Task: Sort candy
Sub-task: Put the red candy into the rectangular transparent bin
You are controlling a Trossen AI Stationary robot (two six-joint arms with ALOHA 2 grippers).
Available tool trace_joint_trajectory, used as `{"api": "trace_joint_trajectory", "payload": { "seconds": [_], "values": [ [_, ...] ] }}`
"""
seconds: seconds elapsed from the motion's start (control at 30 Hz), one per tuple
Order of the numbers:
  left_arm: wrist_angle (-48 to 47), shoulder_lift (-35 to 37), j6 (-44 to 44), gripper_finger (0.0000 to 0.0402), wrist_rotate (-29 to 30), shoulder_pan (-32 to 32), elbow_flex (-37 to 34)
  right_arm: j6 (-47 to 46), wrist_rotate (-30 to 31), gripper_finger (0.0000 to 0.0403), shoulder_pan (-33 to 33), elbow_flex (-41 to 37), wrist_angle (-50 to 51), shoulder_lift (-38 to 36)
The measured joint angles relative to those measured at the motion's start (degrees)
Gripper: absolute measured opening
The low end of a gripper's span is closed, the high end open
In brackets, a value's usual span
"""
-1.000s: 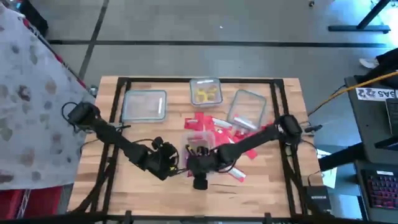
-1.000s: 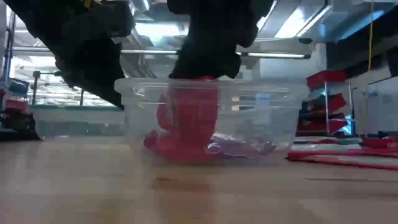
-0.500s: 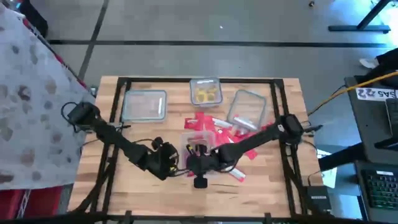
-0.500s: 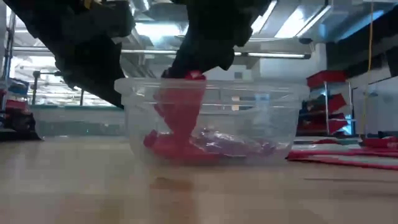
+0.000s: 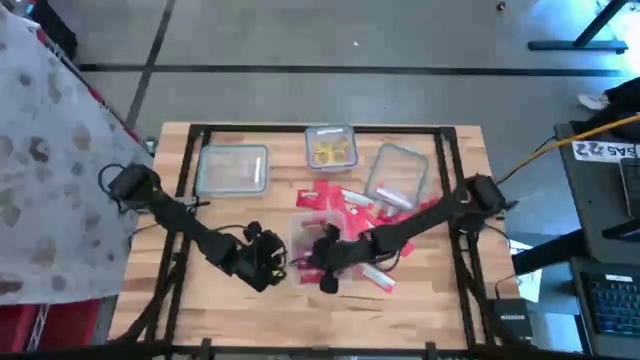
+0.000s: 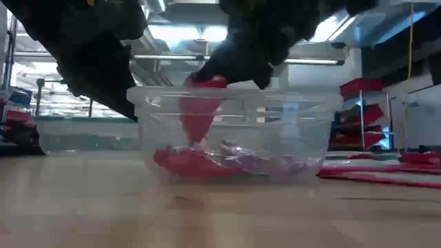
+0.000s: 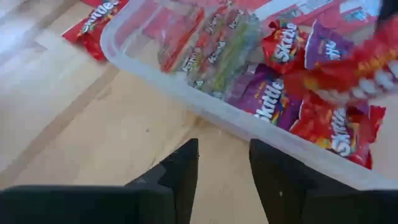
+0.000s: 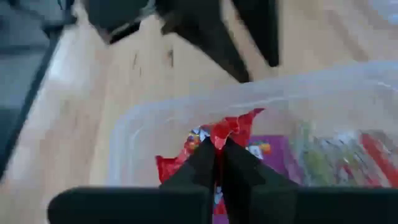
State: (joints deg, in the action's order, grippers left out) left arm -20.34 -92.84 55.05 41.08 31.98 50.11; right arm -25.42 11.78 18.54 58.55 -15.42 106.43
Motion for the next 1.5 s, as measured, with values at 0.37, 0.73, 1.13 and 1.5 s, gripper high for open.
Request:
{"api": "trace_joint_trajectory", "payload": {
  "seconds": [0.37, 0.73, 1.13, 1.5],
  "values": [
    [0.52, 0.00, 0.00, 0.0129, -0.02, -0.84, 0.00, -4.90, -5.36, 0.0000, -2.97, -6.88, -21.19, 4.43],
    [0.55, 0.00, 0.00, 0.0129, 0.00, -1.08, 0.00, -7.42, -6.54, 0.0023, -4.47, -6.81, -8.32, 5.79],
    [0.53, 0.00, -0.03, 0.0129, 0.00, -1.08, 0.00, 2.65, -6.12, 0.0167, -4.63, -1.25, 5.90, 0.71],
    [0.50, 0.00, 0.00, 0.0129, -0.01, -1.06, 0.00, 4.62, -8.88, 0.0117, -3.42, 7.38, 17.92, 0.81]
  ]
}}
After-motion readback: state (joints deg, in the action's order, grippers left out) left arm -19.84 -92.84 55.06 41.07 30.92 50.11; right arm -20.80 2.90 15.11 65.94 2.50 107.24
